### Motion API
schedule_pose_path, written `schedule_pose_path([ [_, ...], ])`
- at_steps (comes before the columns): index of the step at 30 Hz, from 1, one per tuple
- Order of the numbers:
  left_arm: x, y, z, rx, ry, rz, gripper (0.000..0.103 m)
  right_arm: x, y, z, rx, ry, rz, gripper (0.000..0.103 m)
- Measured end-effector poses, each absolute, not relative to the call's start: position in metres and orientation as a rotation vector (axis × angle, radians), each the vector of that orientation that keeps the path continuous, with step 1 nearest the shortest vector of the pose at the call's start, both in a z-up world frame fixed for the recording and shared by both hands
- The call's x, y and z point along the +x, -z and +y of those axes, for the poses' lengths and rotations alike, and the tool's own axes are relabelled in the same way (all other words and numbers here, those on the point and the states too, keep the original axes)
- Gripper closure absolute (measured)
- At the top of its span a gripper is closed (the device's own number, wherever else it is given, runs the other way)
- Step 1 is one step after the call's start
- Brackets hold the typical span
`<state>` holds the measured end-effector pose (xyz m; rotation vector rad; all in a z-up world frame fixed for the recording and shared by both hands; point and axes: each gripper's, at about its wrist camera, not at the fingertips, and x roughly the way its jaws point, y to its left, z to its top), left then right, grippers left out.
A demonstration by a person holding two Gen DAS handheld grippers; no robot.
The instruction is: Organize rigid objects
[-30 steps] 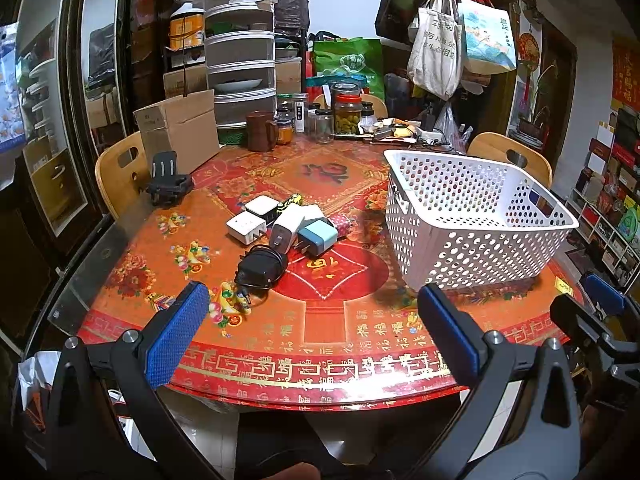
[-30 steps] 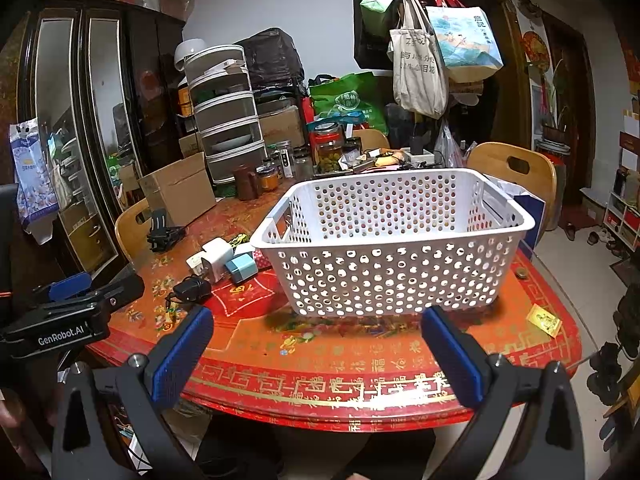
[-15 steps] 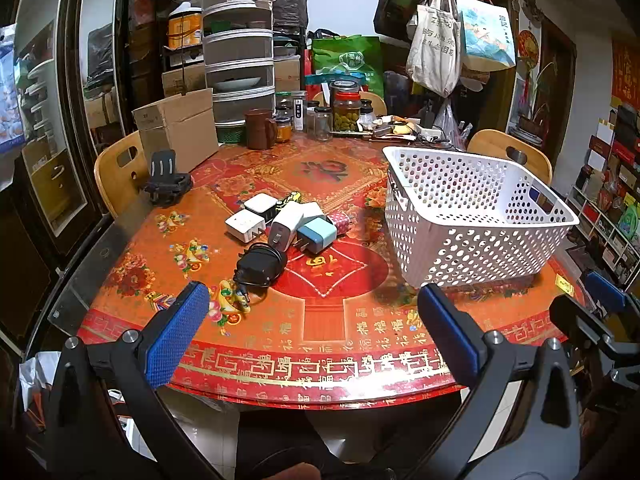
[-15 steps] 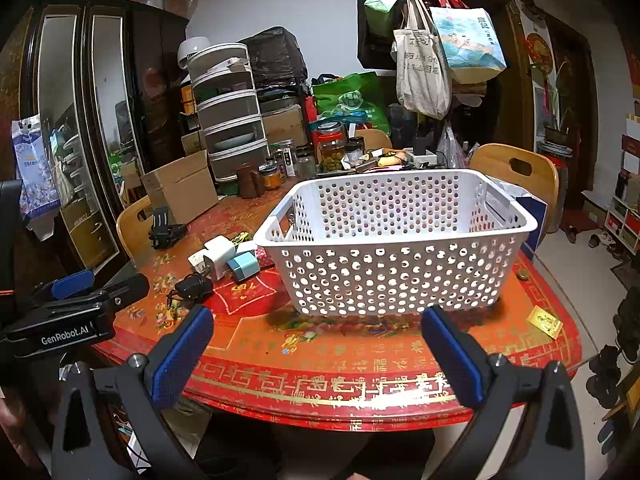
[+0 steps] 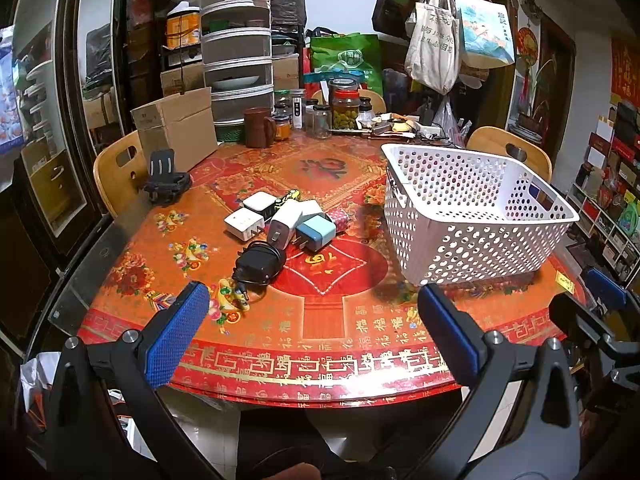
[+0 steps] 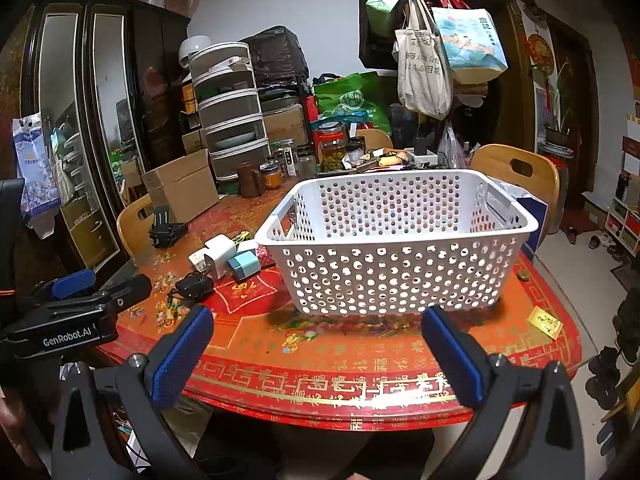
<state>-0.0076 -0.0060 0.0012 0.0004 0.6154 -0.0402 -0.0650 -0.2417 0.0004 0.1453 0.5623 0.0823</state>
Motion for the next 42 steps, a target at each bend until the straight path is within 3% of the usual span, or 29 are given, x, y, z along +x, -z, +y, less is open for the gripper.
schedule_pose_path([
  [27,0.032,0.023,-0.001,-0.014,0.023,0.684,0.000,-0.031,0.023,-0.251,0.159,-0.072,0.636,0.000],
  [36,0.078,0.034,0.032,-0.074,0.002,0.630,0.000,0.017,-0.001,-0.367,0.198,0.233,0.578,0.000],
  [42,0.129,0.063,0.047,-0.049,0.043,0.734,0.000,0.069,0.017,-0.434,0.222,0.320,0.693,0.029],
])
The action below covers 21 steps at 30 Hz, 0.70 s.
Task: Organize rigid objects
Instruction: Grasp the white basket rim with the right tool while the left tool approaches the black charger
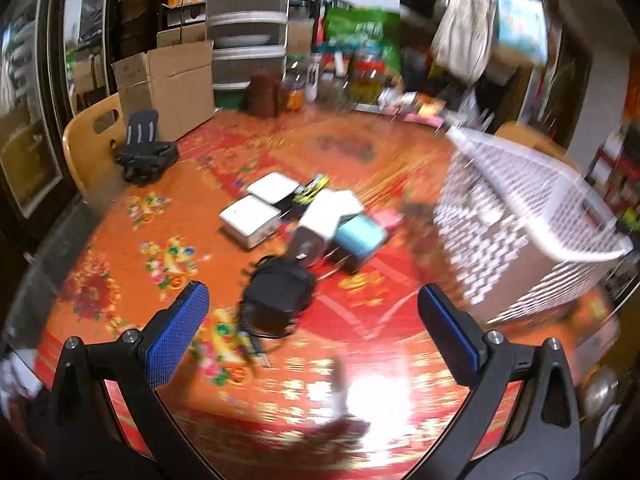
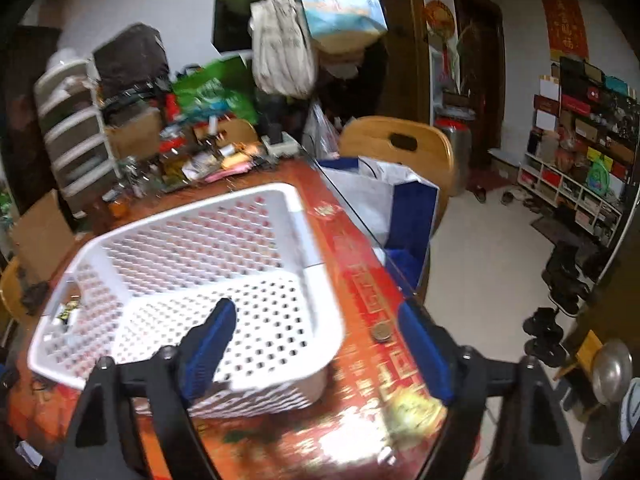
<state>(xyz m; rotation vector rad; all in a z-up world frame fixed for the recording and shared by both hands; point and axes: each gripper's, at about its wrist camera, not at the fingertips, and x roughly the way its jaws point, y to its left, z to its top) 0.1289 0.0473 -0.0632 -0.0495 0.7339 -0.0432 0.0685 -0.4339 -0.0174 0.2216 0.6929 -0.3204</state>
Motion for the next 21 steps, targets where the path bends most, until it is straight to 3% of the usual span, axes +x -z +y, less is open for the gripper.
schedule_pose_path([
  [1,0.133,0.068,0.048,-0.041,0.044,0.747,0.000,0.076,0.022,-0.441,0.239,0.301,0.711,0.034],
  [3,0.141,0.079,0.054,-0.062,0.069,0.771,0.000,0.087,0.029,-0.453,0.274,0.268,0.729,0.057],
  [6,0.151,0.094,0.065,-0.071,0.058,0.810,0.000,0.100,0.039,-0.453,0.264,0.246,0.771,0.078],
  [12,0.159,0.110,0.079,-0.062,0.038,0.836,0.000,0.113,0.047,-0.446,0.268,0.213,0.810,0.089],
  [21,0.183,0.130,0.069,-0.048,0.051,0.886,0.000,0.115,0.047,-0.439,0.214,0.248,0.834,0.091],
])
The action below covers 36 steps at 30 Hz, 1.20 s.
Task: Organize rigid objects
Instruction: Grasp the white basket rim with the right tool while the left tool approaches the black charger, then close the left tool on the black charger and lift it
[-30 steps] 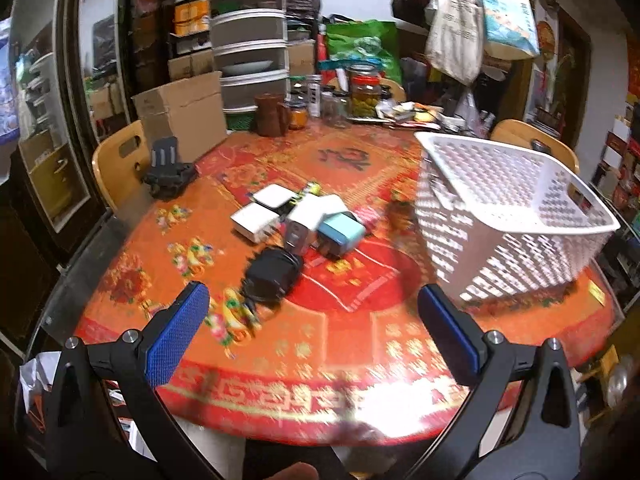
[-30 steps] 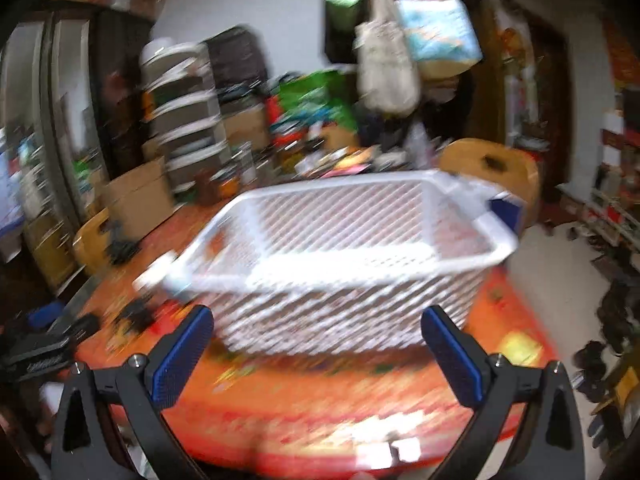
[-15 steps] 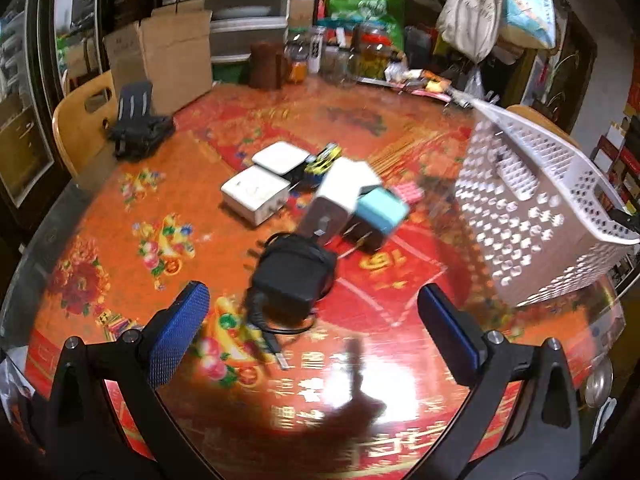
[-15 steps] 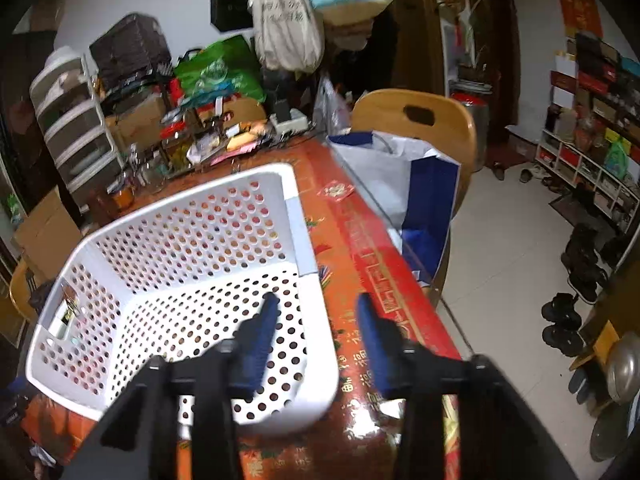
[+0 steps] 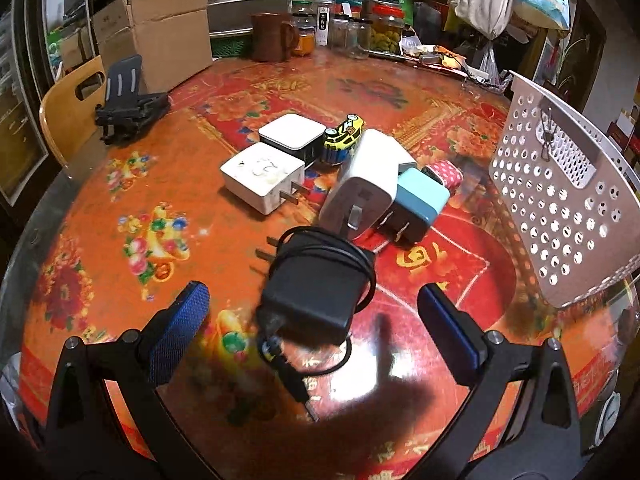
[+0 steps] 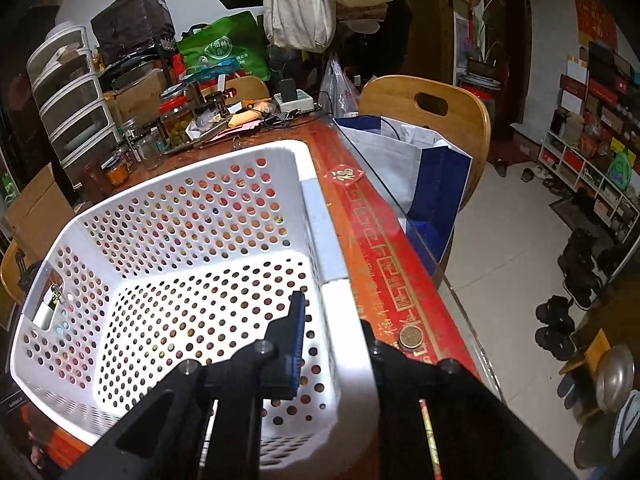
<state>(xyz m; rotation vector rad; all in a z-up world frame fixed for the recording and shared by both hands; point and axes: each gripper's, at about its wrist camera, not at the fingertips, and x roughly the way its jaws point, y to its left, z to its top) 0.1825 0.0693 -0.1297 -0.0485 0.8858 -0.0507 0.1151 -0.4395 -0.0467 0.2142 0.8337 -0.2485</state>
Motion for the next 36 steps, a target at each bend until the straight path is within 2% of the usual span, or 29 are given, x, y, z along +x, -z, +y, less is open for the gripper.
schedule_pose_path([
  [3,0.186,0.131,0.064,-0.035,0.041,0.876,0.007,0.114,0.046,-0.439,0.210,0.252,0.834,0.091],
  [8,0.187,0.134,0.054,0.011,0.022,0.884,0.037,0.114,0.046,-0.439,0.212,0.251,0.832,0.091],
  [11,0.186,0.135,0.053,0.031,-0.006,0.880,0.045,0.114,0.046,-0.439,0.212,0.251,0.832,0.091],
  [19,0.177,0.128,0.053,0.052,-0.038,0.835,0.055,0.113,0.045,-0.439,0.209,0.250,0.832,0.091],
  [28,0.162,0.108,0.055,0.069,-0.074,0.776,0.056,0.111,0.044,-0.439,0.214,0.240,0.827,0.091],
  [36,0.154,0.067,0.054,0.126,-0.123,0.675,0.056,0.110,0.044,-0.439,0.218,0.238,0.824,0.091],
])
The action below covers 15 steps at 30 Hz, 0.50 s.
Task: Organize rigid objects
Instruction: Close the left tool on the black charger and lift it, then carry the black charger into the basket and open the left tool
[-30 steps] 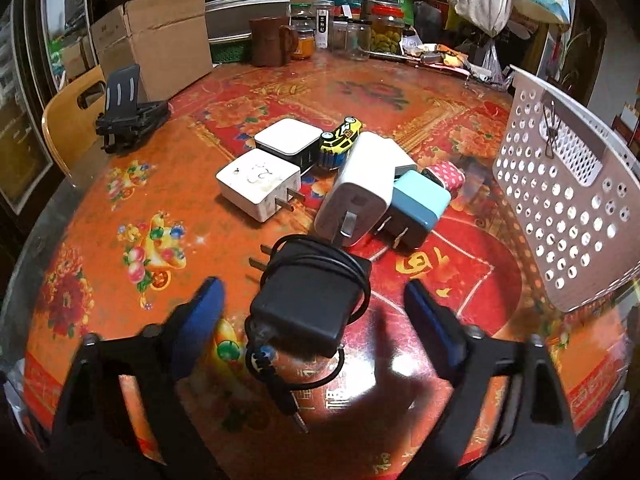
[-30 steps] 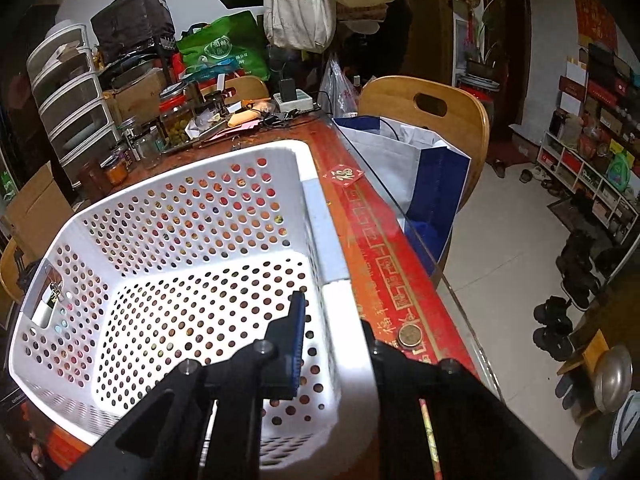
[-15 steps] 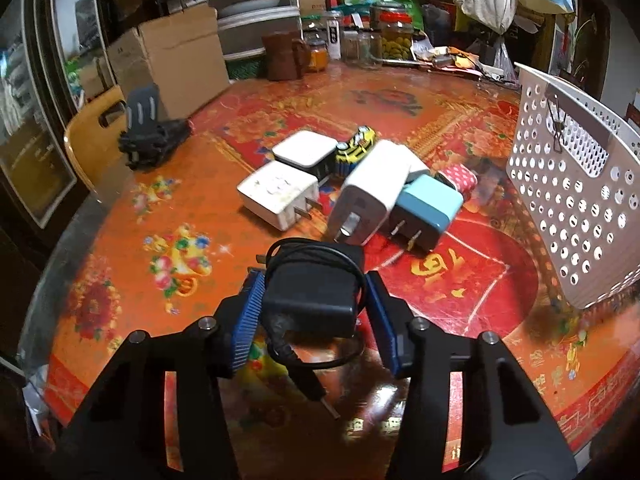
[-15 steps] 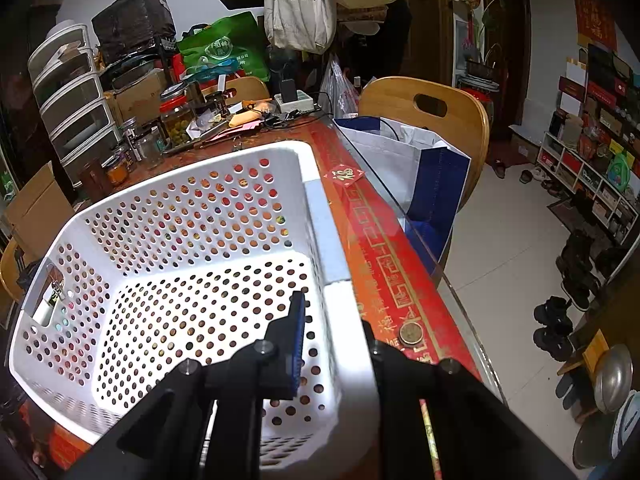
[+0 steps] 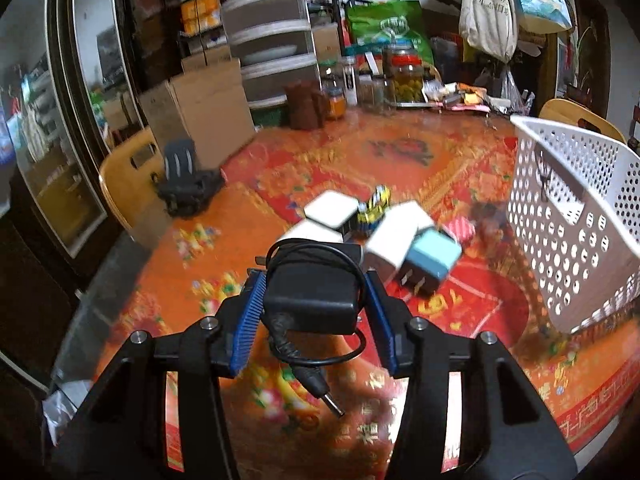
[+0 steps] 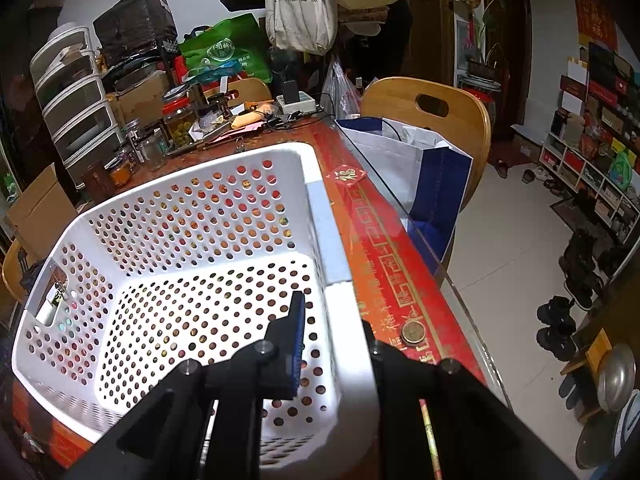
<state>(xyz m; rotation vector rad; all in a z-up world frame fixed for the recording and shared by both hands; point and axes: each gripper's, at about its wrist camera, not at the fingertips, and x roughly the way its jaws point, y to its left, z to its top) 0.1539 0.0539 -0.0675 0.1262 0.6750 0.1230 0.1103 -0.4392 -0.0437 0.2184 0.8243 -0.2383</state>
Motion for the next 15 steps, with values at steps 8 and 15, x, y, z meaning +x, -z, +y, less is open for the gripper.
schedule_pose_path([
  [8,0.173,0.023,0.029,0.244,-0.181,0.606,0.056,0.111,0.043,-0.439,0.211,0.238,0.825,0.091],
  [15,0.182,-0.016,-0.022,0.329,-0.133,0.534,0.056,0.112,0.044,-0.438,0.202,0.235,0.820,0.091],
])
